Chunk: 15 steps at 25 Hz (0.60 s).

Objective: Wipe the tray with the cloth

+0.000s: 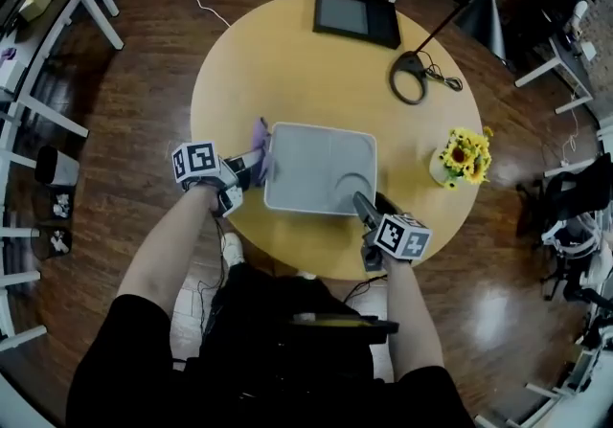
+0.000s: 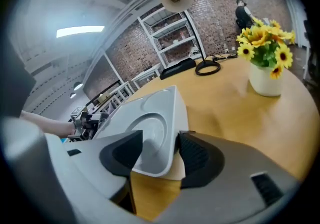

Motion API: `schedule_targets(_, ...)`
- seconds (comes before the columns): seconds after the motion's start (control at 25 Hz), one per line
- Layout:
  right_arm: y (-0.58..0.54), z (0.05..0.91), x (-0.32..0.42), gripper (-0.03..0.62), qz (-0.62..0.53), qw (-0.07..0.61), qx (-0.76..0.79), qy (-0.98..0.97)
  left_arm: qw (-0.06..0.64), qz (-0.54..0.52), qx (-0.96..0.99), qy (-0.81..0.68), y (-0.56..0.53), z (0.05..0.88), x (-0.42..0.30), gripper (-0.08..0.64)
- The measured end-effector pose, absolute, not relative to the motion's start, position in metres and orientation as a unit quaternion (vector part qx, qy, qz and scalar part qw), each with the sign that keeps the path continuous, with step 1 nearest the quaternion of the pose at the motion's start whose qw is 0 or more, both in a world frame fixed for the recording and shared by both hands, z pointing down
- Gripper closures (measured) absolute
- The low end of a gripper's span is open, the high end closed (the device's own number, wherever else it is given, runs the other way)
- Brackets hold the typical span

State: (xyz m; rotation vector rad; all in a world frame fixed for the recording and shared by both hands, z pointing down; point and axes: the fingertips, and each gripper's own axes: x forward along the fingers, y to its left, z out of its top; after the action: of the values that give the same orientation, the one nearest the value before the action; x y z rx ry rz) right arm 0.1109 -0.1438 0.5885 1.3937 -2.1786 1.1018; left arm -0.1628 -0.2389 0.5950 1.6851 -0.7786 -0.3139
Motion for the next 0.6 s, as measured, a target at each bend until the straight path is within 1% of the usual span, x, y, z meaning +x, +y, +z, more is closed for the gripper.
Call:
schedule_targets(0.2,-0.144,0.589,0.115,0.359,0.381,0.167,0.487,-0.768,0.616,-0.139,0.707,-0.319,-0.189,0.617,-0.158,0.497)
schedule_targets(0.32,-0.143,0.587,0.113,0.359,0.377,0.165,0.488,-0.77,0.63,-0.17,0.688,-0.319,-0.165,0.622,-0.161,0.495)
schedule_targets(0.6,-0.142,0.59,0.11,0.358,0.359,0.174,0.486,-0.777,0.622,-0.163,0.694,-0.325,-0.136,0.618,-0.159,0.495)
